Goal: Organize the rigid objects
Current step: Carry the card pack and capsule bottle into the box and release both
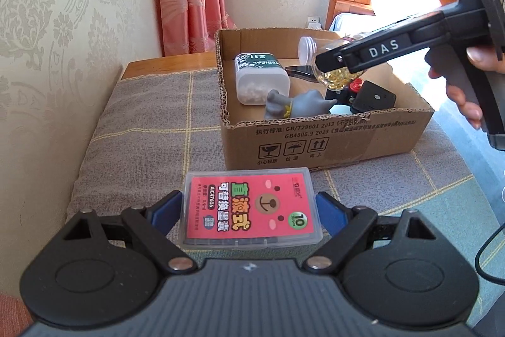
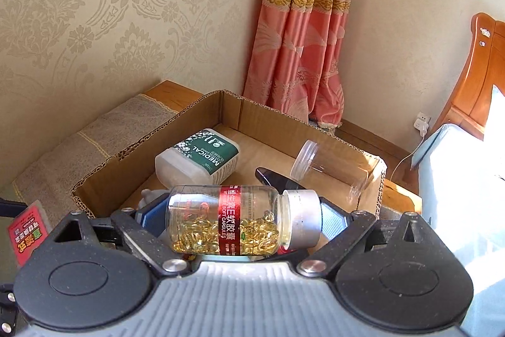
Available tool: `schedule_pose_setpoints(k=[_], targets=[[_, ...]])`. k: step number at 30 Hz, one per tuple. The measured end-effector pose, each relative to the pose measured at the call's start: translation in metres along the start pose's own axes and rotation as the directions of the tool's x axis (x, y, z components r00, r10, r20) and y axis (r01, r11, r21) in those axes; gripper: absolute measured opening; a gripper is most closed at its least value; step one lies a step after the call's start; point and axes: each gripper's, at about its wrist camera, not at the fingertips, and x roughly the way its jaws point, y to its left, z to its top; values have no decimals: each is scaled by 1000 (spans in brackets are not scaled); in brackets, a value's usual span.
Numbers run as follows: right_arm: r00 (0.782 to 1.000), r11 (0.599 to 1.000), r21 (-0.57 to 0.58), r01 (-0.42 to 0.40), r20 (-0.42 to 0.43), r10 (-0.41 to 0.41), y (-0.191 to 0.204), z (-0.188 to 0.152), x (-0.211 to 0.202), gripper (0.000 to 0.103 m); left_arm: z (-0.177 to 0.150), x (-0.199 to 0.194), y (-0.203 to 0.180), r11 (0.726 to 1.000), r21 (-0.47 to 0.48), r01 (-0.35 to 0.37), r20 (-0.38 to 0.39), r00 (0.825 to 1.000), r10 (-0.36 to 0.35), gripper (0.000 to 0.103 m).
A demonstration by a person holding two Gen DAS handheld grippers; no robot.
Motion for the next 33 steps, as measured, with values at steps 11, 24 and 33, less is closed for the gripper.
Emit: schedule_pose_setpoints(k=[11, 24, 33], targets=[[999, 998, 60, 18, 37, -21, -4, -11, -25, 103, 10, -9, -5, 999, 35, -16, 24, 1000, 15, 89], [995, 964, 261, 57, 67, -77, 2, -77, -94, 103, 77, -3, -35, 994, 105, 9, 102, 995, -20, 89], [992, 941, 326, 87, 62, -113, -10, -102, -107, 103, 143, 71, -68, 990, 129, 54, 59, 996, -62, 89]])
